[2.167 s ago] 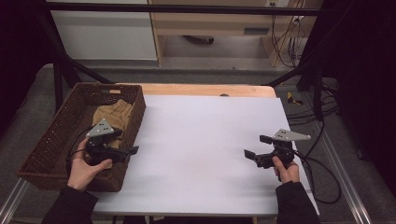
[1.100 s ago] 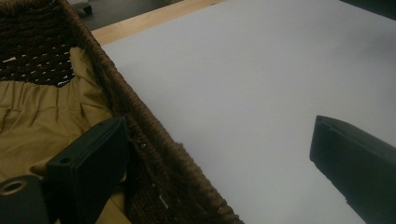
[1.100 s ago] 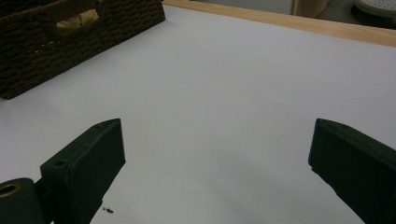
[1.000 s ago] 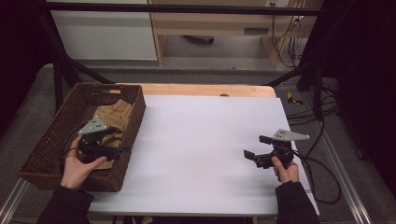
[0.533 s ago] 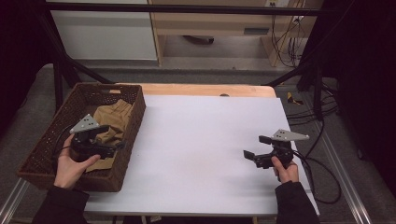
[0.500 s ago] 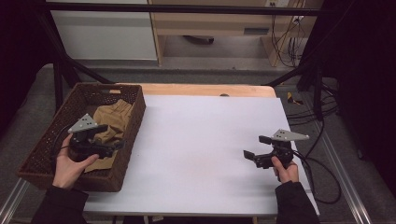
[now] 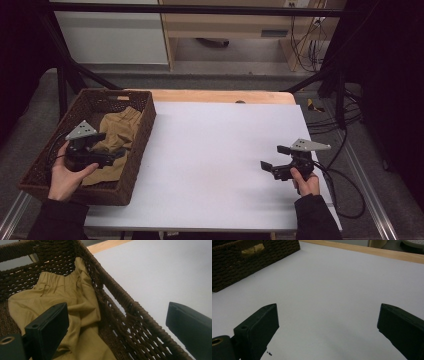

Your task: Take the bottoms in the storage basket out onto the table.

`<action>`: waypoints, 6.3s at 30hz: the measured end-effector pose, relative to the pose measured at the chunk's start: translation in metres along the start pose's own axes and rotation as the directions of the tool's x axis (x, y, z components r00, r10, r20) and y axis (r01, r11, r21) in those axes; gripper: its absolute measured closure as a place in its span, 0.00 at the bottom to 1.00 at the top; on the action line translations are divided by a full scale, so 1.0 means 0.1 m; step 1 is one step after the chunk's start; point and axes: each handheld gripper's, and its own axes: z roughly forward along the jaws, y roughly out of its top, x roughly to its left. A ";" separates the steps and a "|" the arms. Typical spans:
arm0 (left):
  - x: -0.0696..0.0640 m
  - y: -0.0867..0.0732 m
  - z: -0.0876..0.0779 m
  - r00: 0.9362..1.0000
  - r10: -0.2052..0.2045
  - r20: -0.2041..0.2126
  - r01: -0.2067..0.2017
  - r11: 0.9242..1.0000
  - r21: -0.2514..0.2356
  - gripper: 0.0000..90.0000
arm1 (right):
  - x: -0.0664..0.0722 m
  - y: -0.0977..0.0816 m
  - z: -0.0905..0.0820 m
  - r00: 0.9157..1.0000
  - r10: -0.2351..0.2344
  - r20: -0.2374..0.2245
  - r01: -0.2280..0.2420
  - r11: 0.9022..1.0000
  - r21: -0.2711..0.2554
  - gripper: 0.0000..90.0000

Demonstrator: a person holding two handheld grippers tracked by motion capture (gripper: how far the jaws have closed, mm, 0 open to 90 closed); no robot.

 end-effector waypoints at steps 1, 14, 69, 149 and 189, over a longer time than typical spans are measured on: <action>0.01 0.00 0.00 1.000 0.000 0.000 0.000 1.000 0.005 0.05 | 0.00 0.00 0.00 1.000 0.000 0.000 0.000 1.000 0.000 0.05; 0.15 -0.06 0.06 0.999 -0.009 -0.048 0.012 0.998 0.068 0.05 | 0.00 0.00 0.00 1.000 0.002 -0.001 -0.002 1.000 -0.007 0.05; 0.47 -0.28 0.57 0.962 0.192 -0.194 -0.105 0.916 0.387 0.34 | 0.00 -0.01 0.03 1.000 0.003 0.001 -0.003 1.000 0.012 0.05; 0.42 -0.13 0.53 0.990 0.064 -0.126 -0.025 0.958 0.285 0.08 | 0.00 -0.02 0.05 1.000 0.006 -0.003 -0.006 1.000 0.026 0.05; 0.43 -0.28 0.59 0.974 0.169 -0.148 -0.105 0.924 0.367 0.86 | 0.00 -0.02 0.04 1.000 0.004 -0.007 -0.004 1.000 0.029 0.05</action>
